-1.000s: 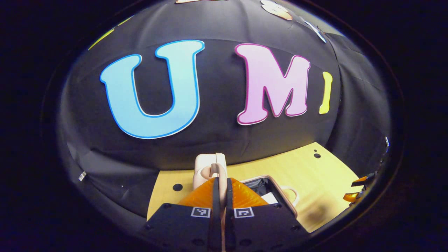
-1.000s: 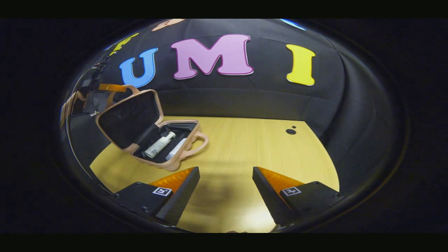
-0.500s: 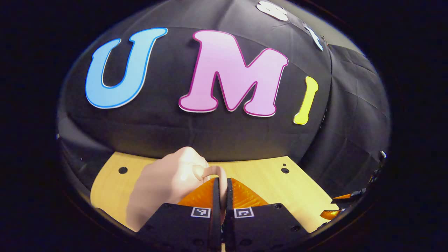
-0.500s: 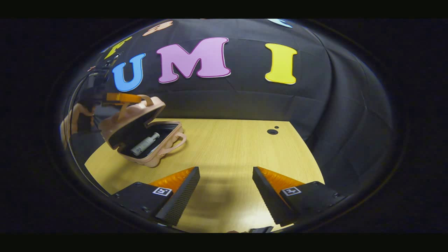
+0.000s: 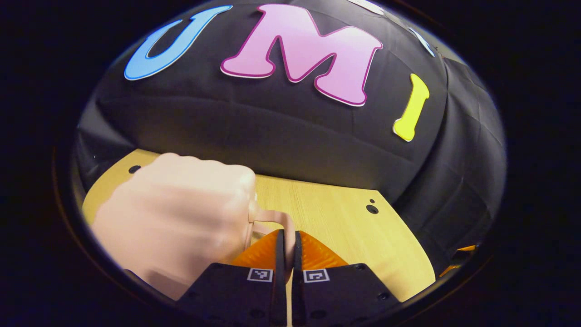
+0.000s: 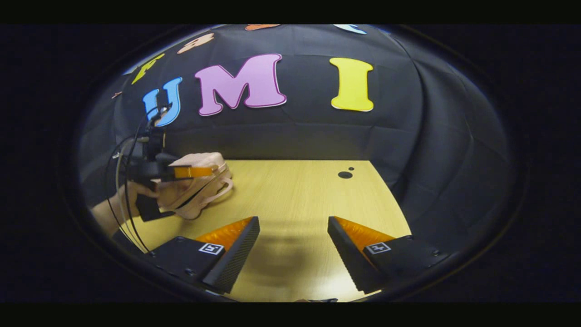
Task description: First open the suitcase, pack the skin care products into it, and then close the suitcase.
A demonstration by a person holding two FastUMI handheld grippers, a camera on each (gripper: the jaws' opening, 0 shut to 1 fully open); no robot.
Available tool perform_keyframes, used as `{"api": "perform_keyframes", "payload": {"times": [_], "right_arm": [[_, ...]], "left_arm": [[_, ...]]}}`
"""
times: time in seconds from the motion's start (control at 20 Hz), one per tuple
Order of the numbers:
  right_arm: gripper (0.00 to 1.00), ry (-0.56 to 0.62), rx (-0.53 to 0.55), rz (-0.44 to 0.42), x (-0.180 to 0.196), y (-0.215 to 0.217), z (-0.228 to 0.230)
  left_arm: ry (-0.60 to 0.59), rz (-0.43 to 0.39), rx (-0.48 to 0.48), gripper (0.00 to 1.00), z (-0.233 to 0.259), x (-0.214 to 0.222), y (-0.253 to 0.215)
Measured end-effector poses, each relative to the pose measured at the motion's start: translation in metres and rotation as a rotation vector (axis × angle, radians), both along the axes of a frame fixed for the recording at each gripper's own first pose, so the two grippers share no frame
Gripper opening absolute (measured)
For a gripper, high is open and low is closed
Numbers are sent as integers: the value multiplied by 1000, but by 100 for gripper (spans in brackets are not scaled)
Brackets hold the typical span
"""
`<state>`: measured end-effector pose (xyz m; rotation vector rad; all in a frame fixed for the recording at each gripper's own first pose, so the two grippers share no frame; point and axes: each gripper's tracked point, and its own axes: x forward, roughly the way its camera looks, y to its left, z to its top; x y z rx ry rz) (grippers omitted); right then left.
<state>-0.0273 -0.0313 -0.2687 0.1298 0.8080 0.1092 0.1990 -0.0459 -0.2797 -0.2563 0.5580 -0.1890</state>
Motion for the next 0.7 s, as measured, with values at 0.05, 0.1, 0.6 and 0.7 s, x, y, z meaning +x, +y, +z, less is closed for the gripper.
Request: {"api": "perform_keyframes", "payload": {"times": [0.05,0.1,0.6,0.7], "right_arm": [[97,-9,-8,-3,3,-1,6],[96,-11,-10,1,3,0,11],[97,-176,-38,-12,13,39,135],[97,-211,-35,-9,13,55,165]], "left_arm": [[-3,-1,-8,11,-2,-1,-3],[2,5,-16,12,-3,-3,-7],[-166,5,-127,71,169,-94,17],[-238,39,-39,88,214,-123,45]]}}
